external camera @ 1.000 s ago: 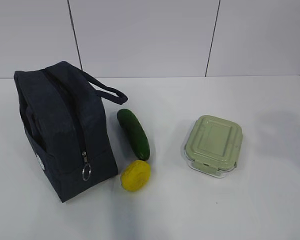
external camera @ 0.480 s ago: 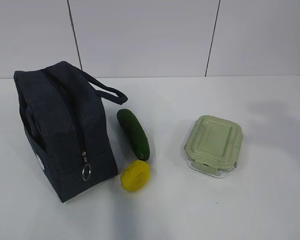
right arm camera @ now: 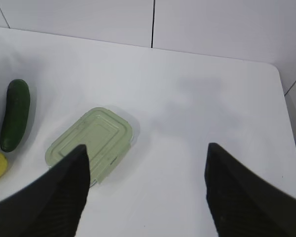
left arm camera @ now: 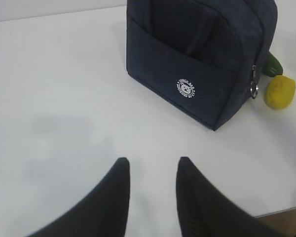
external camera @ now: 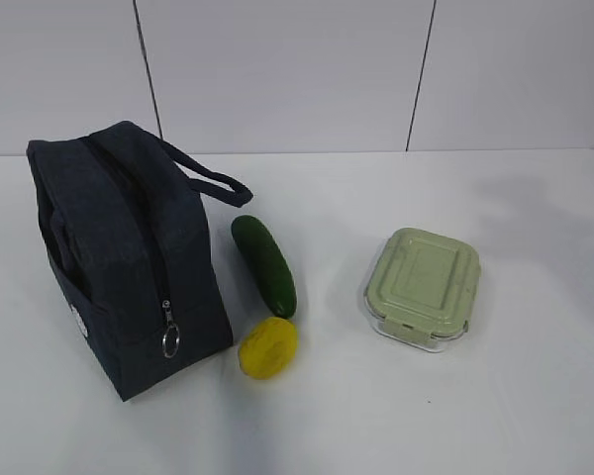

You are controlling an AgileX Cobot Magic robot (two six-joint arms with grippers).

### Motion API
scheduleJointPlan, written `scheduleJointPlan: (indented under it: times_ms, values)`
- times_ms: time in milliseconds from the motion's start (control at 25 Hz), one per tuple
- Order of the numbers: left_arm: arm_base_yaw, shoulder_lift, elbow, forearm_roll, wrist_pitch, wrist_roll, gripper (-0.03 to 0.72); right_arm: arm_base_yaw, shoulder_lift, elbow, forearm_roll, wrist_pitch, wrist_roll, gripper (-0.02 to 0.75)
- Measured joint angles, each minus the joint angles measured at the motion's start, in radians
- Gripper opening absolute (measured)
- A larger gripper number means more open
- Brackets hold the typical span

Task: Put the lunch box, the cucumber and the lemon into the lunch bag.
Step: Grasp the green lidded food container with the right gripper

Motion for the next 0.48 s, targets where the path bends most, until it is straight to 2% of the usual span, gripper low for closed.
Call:
scheduleJointPlan:
  times_ms: [480]
  values:
    - [0.000,0.000,0.000,-0.002,0.000,0.000,0.235,0.000,0.081,0.000,-0.003,-0.006,0.000,0.552]
